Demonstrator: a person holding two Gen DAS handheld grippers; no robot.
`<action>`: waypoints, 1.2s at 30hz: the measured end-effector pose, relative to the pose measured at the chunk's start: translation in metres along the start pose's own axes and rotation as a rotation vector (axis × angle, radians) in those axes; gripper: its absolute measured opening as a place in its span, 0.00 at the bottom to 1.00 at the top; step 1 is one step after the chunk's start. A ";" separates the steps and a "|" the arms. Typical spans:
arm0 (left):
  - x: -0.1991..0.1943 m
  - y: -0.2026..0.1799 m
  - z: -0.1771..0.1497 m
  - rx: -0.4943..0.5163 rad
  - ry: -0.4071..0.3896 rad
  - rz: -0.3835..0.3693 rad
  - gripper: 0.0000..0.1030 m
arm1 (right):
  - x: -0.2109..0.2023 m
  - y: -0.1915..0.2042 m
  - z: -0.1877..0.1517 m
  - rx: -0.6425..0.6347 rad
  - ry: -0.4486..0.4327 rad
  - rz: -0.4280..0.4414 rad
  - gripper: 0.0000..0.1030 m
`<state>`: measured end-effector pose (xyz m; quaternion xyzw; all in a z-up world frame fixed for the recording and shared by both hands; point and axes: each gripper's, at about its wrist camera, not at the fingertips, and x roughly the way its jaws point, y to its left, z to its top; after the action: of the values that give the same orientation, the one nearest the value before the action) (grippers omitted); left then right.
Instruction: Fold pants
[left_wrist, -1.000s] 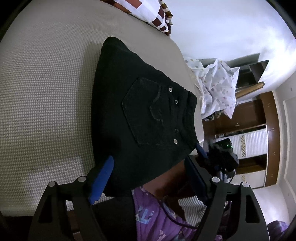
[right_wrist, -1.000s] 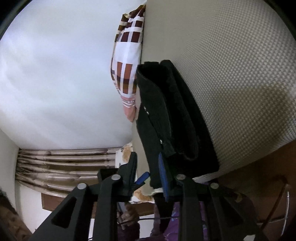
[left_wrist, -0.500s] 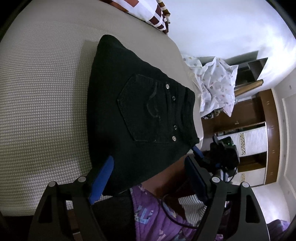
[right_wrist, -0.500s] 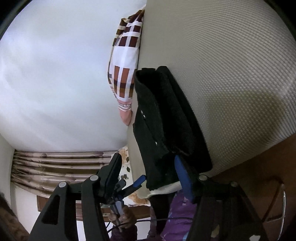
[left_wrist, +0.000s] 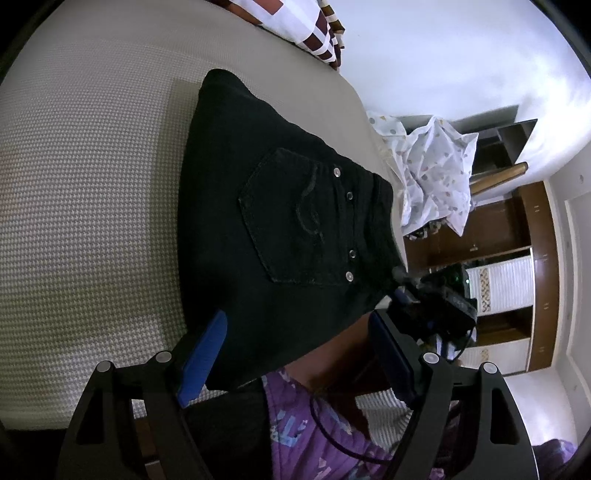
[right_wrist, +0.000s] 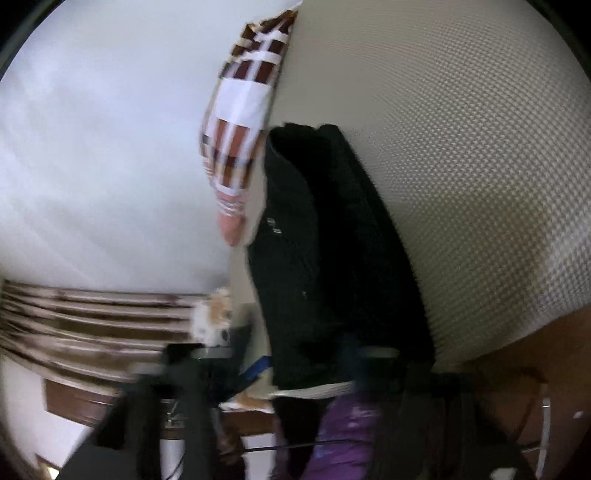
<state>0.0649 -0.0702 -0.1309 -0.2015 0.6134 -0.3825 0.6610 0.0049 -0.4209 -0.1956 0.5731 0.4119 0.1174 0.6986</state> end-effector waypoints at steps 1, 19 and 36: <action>0.000 -0.001 0.000 -0.001 0.002 0.000 0.77 | -0.002 0.000 -0.002 -0.005 -0.009 -0.009 0.14; 0.006 0.010 0.012 -0.013 -0.013 0.021 0.77 | -0.028 -0.046 -0.006 0.175 -0.005 0.165 0.24; -0.002 -0.009 0.020 0.230 -0.133 0.302 0.77 | 0.001 0.003 0.064 -0.258 0.067 -0.202 0.77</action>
<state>0.0820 -0.0783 -0.1198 -0.0552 0.5439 -0.3324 0.7685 0.0516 -0.4644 -0.1927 0.4302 0.4718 0.1176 0.7606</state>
